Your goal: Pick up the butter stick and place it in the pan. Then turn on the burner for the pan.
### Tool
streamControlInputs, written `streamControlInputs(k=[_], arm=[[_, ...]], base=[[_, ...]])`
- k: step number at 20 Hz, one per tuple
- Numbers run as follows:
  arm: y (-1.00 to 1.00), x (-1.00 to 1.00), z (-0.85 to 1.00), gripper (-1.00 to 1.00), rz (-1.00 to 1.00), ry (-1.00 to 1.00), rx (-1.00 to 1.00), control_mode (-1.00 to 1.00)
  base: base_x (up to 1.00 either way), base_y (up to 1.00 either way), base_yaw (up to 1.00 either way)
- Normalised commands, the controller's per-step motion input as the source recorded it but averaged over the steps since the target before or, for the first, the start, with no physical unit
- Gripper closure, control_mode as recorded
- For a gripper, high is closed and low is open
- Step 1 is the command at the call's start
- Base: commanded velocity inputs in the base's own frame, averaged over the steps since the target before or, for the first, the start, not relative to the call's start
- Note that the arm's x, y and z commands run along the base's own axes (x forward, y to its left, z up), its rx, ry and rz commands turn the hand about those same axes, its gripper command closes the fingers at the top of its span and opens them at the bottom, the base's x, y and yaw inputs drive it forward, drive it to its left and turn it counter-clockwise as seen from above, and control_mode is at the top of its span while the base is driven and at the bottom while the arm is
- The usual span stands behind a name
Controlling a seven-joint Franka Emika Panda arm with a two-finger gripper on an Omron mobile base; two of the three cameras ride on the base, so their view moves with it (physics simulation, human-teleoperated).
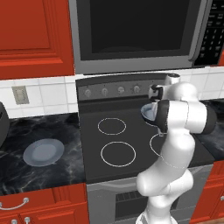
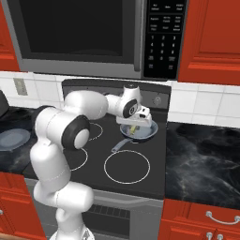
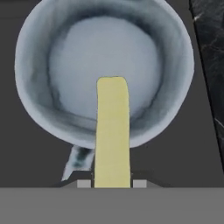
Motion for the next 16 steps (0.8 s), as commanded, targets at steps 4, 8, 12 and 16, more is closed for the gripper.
streamControlInputs(k=[4, 8, 12, 16], arm=[[0.00, 0.20, -0.09, 1.00, -0.04, -0.01, 0.00, -1.00], [0.00, 0.14, -0.04, 1.00, -0.04, -0.03, 0.00, -1.00], [0.00, 0.10, -0.08, 1.00, -0.04, -0.05, 0.00, -1.00], [0.00, 0.11, -0.13, 1.00, -0.04, -0.04, 0.00, -1.00]], base=[[0.00, 0.00, 0.00], [0.00, 0.00, 0.00], [0.00, 0.00, 0.00], [0.00, 0.00, 0.00]])
